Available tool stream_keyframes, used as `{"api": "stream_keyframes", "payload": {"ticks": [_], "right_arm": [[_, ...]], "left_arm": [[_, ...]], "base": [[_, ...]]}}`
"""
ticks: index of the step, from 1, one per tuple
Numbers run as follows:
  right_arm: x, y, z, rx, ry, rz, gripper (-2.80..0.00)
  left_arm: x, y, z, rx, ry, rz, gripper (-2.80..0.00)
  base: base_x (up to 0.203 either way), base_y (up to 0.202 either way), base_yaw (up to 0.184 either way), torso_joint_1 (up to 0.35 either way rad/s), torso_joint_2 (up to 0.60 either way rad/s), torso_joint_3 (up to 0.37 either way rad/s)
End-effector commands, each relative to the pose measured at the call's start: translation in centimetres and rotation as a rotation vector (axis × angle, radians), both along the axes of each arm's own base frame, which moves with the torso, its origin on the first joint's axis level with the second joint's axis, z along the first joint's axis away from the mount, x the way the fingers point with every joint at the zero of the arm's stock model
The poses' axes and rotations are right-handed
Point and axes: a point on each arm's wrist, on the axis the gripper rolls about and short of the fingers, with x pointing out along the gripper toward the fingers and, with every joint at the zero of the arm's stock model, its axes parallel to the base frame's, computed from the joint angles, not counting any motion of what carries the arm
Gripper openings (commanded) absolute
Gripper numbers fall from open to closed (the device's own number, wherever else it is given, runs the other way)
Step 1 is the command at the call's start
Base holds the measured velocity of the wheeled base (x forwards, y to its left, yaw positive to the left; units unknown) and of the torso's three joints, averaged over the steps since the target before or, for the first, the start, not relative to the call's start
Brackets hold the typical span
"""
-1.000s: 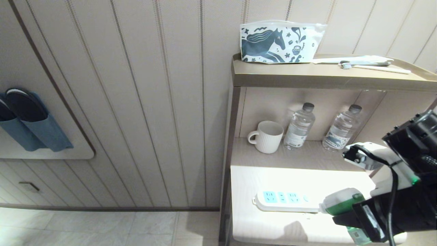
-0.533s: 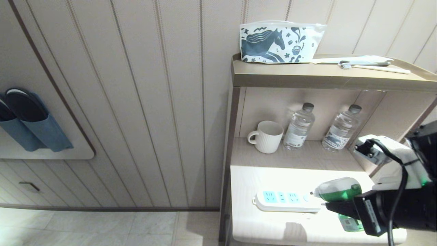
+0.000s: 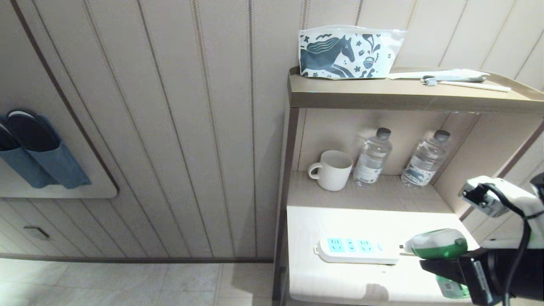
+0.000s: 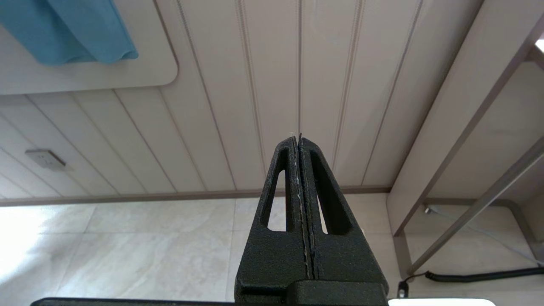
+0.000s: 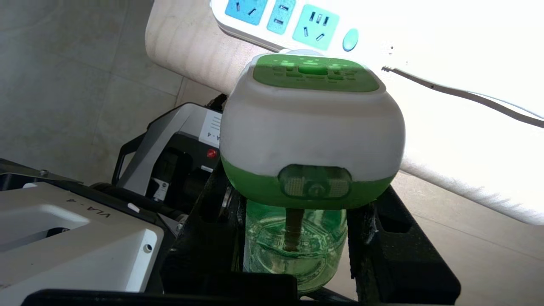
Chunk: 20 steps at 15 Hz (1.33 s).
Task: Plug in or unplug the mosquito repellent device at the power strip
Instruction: Place the mosquito repellent liquid on the table
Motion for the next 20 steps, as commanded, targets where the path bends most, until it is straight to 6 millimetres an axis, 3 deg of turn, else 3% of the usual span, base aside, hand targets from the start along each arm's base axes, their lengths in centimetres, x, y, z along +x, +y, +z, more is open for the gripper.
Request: {"api": "stream_keyframes", "payload": {"ticks": [1, 6, 20], "right_arm": [[-0.7, -0.3, 0.2, 0.011, -0.020, -0.002, -2.80], [-1.7, -0.9, -0.1, 0.071, -0.152, 0.001, -2.80], [-3.6, -2.0, -0.5, 0.067, -0.209, -0.038, -2.80]], "left_arm": [[0.0, 0.0, -0.1, -0.023, 0.003, 0.006, -2.80], [0.2, 0.0, 0.1, -0.035, -0.026, 0.005, -2.80], [0.2, 0.0, 0.0, -0.068, -0.032, 0.015, -2.80]], "base": [[0.000, 0.000, 0.000, 0.000, 0.00, 0.000], [0.000, 0.000, 0.000, 0.000, 0.00, 0.000], [0.000, 0.000, 0.000, 0.000, 0.00, 0.000]]}}
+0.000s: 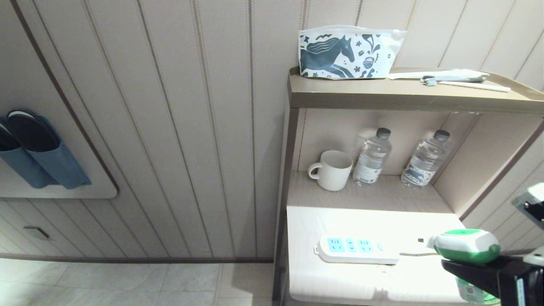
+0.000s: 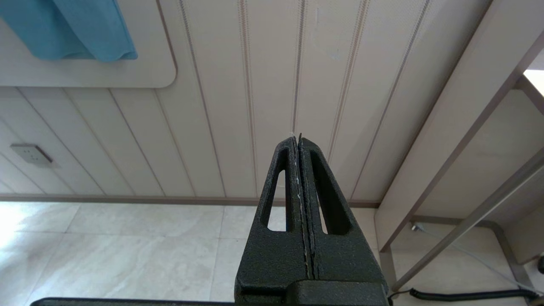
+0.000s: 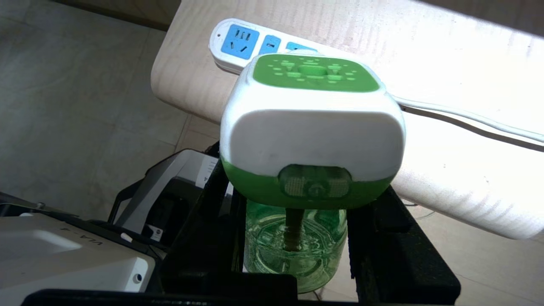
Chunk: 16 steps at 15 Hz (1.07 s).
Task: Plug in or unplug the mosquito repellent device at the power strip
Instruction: Place the mosquito repellent liquid on the table
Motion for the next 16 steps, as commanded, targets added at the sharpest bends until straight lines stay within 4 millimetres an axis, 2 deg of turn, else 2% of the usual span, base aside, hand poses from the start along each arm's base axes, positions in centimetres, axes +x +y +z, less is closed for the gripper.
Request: {"api": "stream_keyframes", "payload": {"ticks": [1, 9, 12, 16], "right_arm": [[-0.5, -0.3, 0.0, -0.001, -0.018, -0.018, -2.80], [-4.2, -3.1, 1.2, -0.091, -0.253, -0.319, -2.80], [-5.4, -4.1, 1.0, -0.140, -0.303, -0.389, -2.80], [-5.4, -4.3, 2.0, -0.135, -0.367, -0.436, -2.80]], "left_arm": [[0.0, 0.0, 0.0, 0.000, 0.000, 0.000, -2.80], [0.0, 0.0, 0.0, 0.000, 0.001, 0.000, -2.80], [0.0, 0.0, 0.0, 0.000, 0.001, 0.000, -2.80], [0.0, 0.0, 0.0, 0.000, 0.000, 0.000, -2.80]], "base": [[0.000, 0.000, 0.000, 0.000, 0.00, 0.000], [0.000, 0.000, 0.000, 0.000, 0.00, 0.000], [0.000, 0.000, 0.000, 0.000, 0.00, 0.000], [0.000, 0.000, 0.000, 0.000, 0.00, 0.000]]}}
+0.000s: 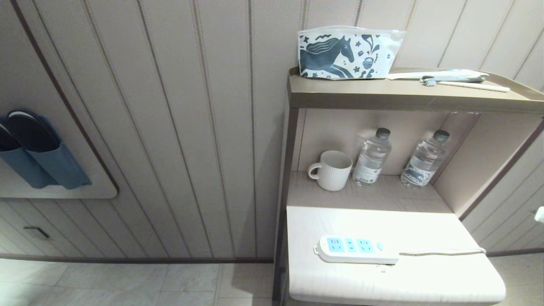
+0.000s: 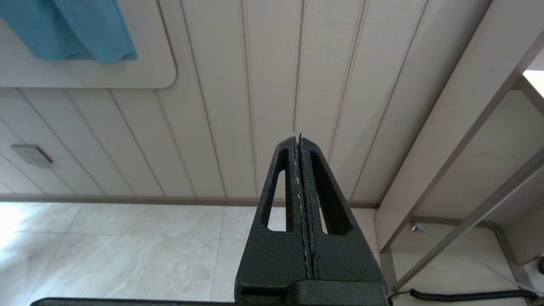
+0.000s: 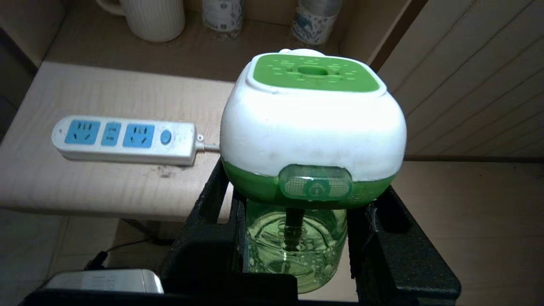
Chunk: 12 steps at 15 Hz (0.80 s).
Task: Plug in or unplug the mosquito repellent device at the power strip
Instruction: Place the mosquito repellent liquid on the table
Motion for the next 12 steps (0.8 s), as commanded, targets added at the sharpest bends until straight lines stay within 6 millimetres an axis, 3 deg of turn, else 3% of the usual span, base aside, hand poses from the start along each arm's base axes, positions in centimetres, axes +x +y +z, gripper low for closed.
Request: {"api": "stream_keyframes", "payload": {"ticks": [1, 12], "right_arm": [[0.1, -0.1, 0.7, 0.036, -0.031, -0.041, -2.80], [-0.8, -0.9, 0.1, 0.071, 0.022, -0.087, -2.80]], "left_arm": [[0.0, 0.0, 0.0, 0.000, 0.002, 0.000, -2.80], [0.0, 0.0, 0.0, 0.000, 0.001, 0.000, -2.80]], "base": [[0.000, 0.000, 0.000, 0.000, 0.00, 0.000], [0.000, 0.000, 0.000, 0.000, 0.00, 0.000]]}}
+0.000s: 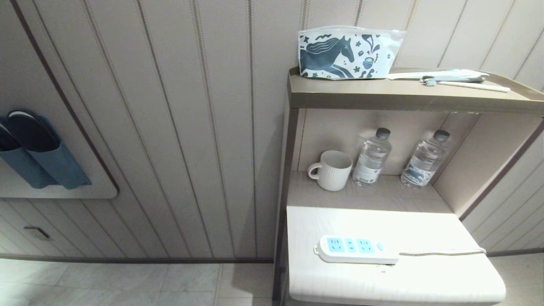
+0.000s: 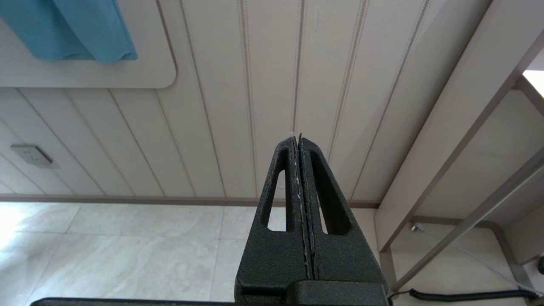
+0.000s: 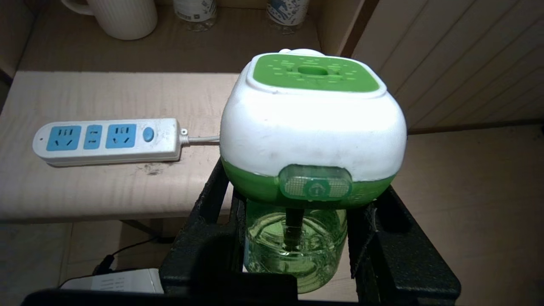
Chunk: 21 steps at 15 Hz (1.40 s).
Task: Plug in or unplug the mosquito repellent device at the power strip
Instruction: Place the mosquito repellent liquid on the table
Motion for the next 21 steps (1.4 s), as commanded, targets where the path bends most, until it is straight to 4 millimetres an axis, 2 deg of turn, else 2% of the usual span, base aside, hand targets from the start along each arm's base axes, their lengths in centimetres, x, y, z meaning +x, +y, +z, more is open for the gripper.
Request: {"api": "stream_keyframes", "payload": {"ticks": [1, 3, 10, 21], "right_arm": [[-0.1, 0.0, 0.0, 0.058, 0.001, 0.081, -2.80], [-0.6, 0.1, -0.1, 0.076, -0.017, 0.150, -2.80], [-1.3, 0.1, -0.5, 0.029, -0.044, 0.134, -2.80], [-1.1, 0.0, -0.9, 0.018, -0.050, 0.117, -2.80]], "left_arm": [[0.0, 0.0, 0.0, 0.000, 0.002, 0.000, -2.80], [0.0, 0.0, 0.0, 0.000, 0.002, 0.000, -2.80], [0.0, 0.0, 0.0, 0.000, 0.002, 0.000, -2.80], [0.0, 0.0, 0.0, 0.000, 0.001, 0.000, -2.80]], "base": [[0.000, 0.000, 0.000, 0.000, 0.00, 0.000], [0.000, 0.000, 0.000, 0.000, 0.00, 0.000], [0.000, 0.000, 0.000, 0.000, 0.00, 0.000], [0.000, 0.000, 0.000, -0.006, 0.02, 0.008]]}}
